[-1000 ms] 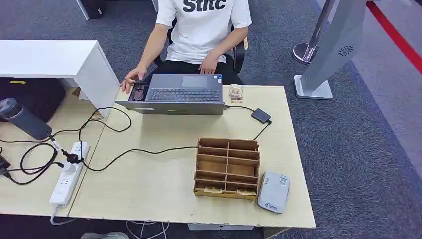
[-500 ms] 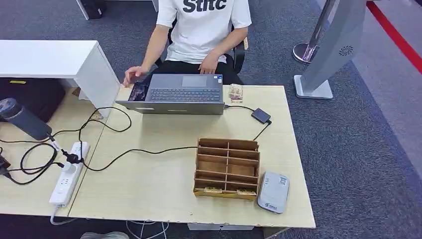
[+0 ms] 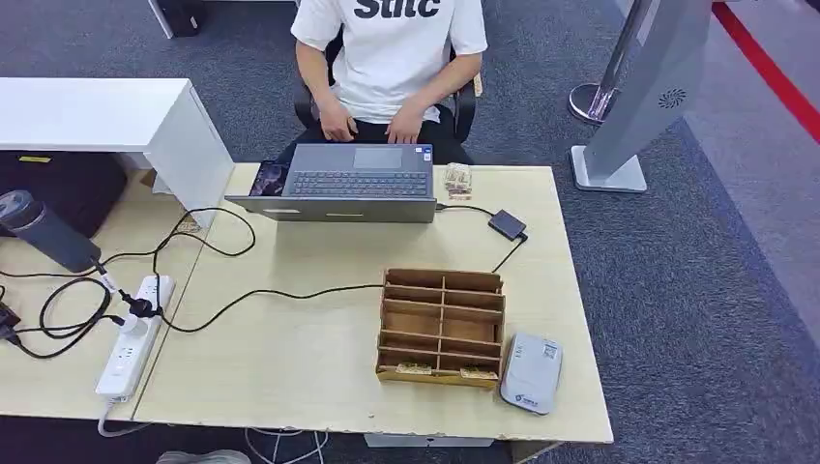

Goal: Pass the card to the sensor for recognition and then transmit it.

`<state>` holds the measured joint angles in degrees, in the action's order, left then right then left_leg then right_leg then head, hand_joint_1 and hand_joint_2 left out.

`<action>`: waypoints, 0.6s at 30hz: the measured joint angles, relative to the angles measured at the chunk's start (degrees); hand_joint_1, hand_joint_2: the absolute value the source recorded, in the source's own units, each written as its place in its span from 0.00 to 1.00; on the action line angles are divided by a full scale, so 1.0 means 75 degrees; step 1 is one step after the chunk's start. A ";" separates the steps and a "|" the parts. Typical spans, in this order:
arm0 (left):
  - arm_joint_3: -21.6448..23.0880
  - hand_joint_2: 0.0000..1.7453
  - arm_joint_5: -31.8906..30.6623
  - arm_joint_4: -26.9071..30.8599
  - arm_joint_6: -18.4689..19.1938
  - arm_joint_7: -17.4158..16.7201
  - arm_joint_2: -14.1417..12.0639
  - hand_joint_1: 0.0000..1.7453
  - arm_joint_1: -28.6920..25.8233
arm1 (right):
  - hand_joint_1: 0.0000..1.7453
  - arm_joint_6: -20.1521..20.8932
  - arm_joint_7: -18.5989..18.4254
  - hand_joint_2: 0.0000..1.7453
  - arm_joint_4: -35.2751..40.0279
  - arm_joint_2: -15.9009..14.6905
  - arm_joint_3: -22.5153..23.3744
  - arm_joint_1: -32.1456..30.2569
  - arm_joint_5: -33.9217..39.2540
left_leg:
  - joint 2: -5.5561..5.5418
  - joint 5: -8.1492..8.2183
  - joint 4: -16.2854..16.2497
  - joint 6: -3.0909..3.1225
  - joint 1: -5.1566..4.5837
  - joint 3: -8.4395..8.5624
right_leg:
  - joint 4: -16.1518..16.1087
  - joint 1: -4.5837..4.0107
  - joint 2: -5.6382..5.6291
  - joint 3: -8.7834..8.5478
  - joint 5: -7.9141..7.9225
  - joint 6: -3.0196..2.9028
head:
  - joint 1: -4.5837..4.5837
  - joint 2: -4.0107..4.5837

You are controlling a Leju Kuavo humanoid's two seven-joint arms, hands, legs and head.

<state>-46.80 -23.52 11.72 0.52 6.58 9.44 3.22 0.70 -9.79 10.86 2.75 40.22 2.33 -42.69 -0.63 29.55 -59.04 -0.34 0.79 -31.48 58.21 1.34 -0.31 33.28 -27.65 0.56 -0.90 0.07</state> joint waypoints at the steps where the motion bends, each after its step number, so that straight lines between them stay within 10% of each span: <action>1: 0.0000 1.00 0.0000 0.0000 0.0003 0.0000 0.0000 0.00 0.0000 | 0.00 0.0000 0.0000 1.00 0.0000 0.0000 0.0000 0.0000 0.0000 | 0.0000 0.0000 0.0000 0.0000 0.0000 0.0000 | 0.0000 0.0000 0.0000 0.0000 0.0000 0.0000 | 0.0000 0.0000; 7: 0.0000 1.00 0.0000 0.0000 0.0003 0.0000 0.0000 0.00 0.0000 | 0.00 -0.0003 0.0000 1.00 0.0000 0.0000 0.0000 0.0000 0.0000 | 0.0000 0.0000 0.0000 0.0000 0.0000 0.0000 | 0.0000 0.0000 0.0000 0.0000 0.0000 0.0000 | 0.0000 0.0000; 8: 0.0000 0.00 0.0000 0.0000 0.0023 0.0000 0.0000 0.00 0.0001 | 0.00 -0.0003 0.0000 1.00 0.0000 0.0000 0.0000 0.0000 0.0000 | 0.0000 0.0000 0.0000 0.0000 0.0000 0.0000 | 0.0000 0.0000 0.0000 0.0000 0.0000 0.0000 | 0.0000 0.0000; 18: 0.0000 0.00 -0.0020 0.0000 0.0207 0.0105 -0.0003 0.00 0.0002 | 0.00 -0.0096 0.0000 1.00 0.0000 0.0050 0.0099 0.0005 -0.0020 | 0.0000 0.0000 0.0000 0.0000 0.0000 0.0000 | 0.0000 0.0000 0.0000 0.0000 0.0000 0.0000 | -0.0003 0.0000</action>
<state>-46.80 -23.67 11.72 2.08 7.37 9.42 3.23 -0.02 -9.79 10.86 3.13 40.96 2.37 -42.84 -0.63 29.55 -59.04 -0.34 0.79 -31.48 58.21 1.34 -0.31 33.28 -27.64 0.56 -0.92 0.07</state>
